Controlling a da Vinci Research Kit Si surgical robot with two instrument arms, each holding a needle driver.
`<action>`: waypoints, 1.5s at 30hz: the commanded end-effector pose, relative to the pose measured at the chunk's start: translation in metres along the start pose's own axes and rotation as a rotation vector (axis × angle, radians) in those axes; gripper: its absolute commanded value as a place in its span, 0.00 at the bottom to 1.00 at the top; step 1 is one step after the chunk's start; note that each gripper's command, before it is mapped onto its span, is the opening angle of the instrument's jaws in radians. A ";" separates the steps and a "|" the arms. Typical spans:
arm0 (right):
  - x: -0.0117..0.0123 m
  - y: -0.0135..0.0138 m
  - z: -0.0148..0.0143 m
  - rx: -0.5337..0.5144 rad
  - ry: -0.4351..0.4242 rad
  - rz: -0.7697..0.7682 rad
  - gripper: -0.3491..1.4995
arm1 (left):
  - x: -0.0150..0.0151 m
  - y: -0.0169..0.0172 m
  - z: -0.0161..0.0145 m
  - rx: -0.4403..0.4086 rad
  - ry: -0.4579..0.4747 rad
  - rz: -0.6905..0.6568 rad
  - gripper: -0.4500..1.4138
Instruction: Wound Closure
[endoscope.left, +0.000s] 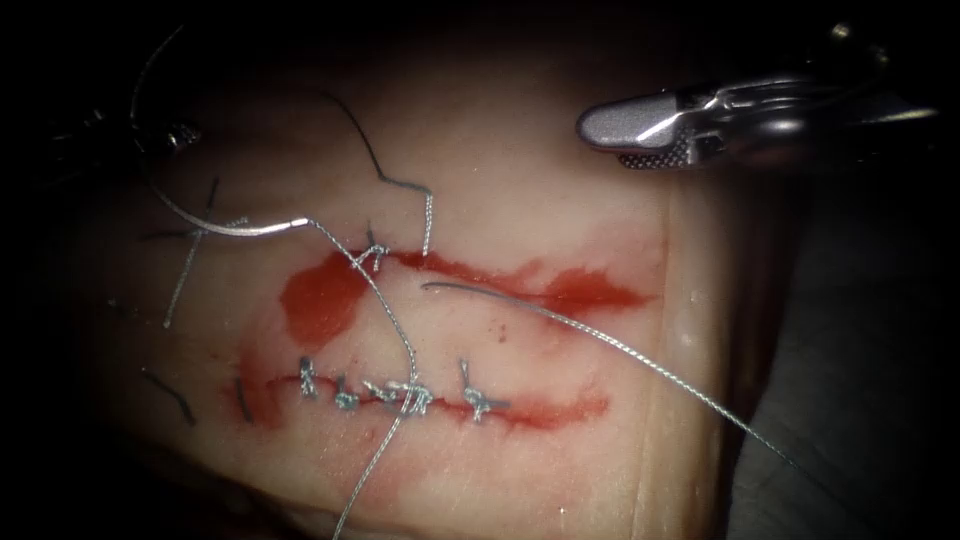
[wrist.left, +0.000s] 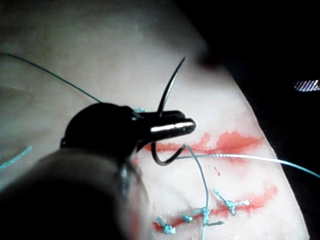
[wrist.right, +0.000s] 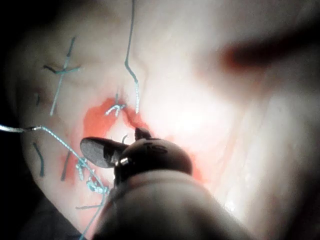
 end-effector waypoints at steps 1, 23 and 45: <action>-0.0012 0.0004 0.0021 0.002 0.005 -0.005 0.62 | 0.0000 0.0006 0.0003 0.001 0.000 0.001 0.00; -0.0002 -0.0028 0.0123 0.227 0.509 -0.171 0.60 | 0.0002 0.0007 0.0005 -0.004 0.004 -0.008 0.00; 0.0013 -0.0023 0.0158 0.367 0.584 -0.125 0.00 | 0.0003 0.0008 0.0006 -0.008 0.009 -0.013 0.00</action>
